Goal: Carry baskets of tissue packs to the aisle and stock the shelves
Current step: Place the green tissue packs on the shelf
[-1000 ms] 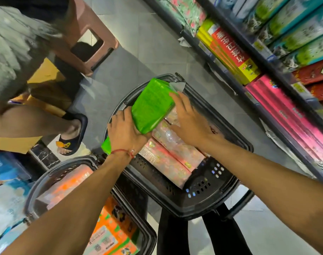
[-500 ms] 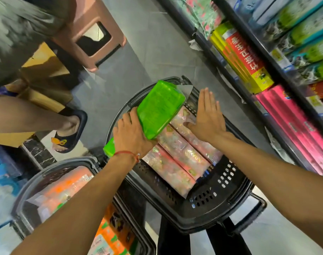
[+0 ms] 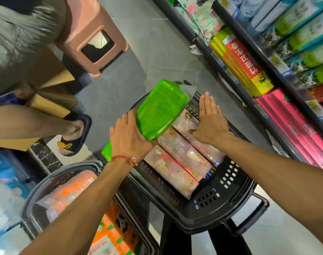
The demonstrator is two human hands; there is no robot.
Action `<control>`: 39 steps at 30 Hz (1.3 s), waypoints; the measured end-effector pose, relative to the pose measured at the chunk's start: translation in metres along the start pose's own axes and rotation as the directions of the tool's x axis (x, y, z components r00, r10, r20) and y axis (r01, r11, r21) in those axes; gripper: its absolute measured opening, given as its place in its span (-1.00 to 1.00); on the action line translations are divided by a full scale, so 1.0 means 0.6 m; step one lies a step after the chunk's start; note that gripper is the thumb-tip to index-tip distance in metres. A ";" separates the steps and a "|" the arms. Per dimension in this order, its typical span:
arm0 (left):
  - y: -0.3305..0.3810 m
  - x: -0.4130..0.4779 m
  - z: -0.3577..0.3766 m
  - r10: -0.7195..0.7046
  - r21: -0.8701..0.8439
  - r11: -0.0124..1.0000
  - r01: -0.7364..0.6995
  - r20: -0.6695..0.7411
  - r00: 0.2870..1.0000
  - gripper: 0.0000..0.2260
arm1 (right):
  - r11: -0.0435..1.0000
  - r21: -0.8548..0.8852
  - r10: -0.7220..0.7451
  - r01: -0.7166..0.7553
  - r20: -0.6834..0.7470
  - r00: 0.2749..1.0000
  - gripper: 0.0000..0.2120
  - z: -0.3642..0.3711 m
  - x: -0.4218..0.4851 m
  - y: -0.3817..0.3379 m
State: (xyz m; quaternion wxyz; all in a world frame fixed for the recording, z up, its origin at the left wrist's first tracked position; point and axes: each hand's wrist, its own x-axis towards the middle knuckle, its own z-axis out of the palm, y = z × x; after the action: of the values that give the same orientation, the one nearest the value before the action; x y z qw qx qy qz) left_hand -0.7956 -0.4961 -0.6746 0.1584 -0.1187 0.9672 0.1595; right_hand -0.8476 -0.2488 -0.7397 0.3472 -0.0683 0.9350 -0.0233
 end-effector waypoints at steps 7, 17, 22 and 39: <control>-0.005 -0.049 -0.109 -0.010 -0.063 0.998 0.008 -0.036 0.999 -0.15 | 0.995 0.090 -0.060 0.046 0.162 0.985 0.01 -0.046 -0.005 -0.001; 0.002 -0.138 -0.252 -0.237 -0.396 0.897 0.198 -0.054 0.970 -0.30 | 0.551 0.831 0.129 -0.076 0.005 0.992 -0.79 -0.102 -0.142 -0.042; -0.021 -0.225 -0.268 -0.374 -0.768 0.563 0.306 0.093 0.923 -0.29 | 0.279 0.931 0.020 -0.233 0.237 0.971 -0.43 -0.098 -0.236 -0.059; 0.089 -0.569 -0.090 -0.322 -0.766 -0.471 0.438 0.611 0.723 -0.09 | 0.214 0.933 -0.185 -0.288 0.329 0.926 -0.15 -0.103 -0.409 0.137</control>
State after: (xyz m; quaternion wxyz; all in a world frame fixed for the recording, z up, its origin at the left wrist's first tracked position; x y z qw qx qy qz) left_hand -0.5105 -0.4042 -0.4939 0.0847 -0.5355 0.3227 0.7758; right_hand -0.7134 -0.1323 -0.5420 0.4826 0.1935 0.6289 -0.5781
